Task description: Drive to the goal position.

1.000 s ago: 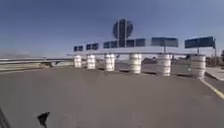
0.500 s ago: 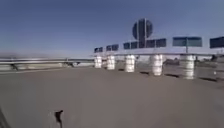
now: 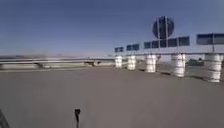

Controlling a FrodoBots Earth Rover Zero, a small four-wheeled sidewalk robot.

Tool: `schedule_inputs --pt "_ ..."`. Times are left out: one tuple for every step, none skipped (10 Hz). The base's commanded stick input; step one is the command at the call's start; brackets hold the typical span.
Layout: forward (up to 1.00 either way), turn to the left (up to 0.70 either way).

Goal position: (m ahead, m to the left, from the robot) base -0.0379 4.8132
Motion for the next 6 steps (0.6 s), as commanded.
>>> schedule_inputs --pt "0.0 0.45" --pt "0.0 0.45" --pt "0.0 0.45" --pt "0.0 0.45" --pt "0.0 0.45" --pt "0.0 0.45"
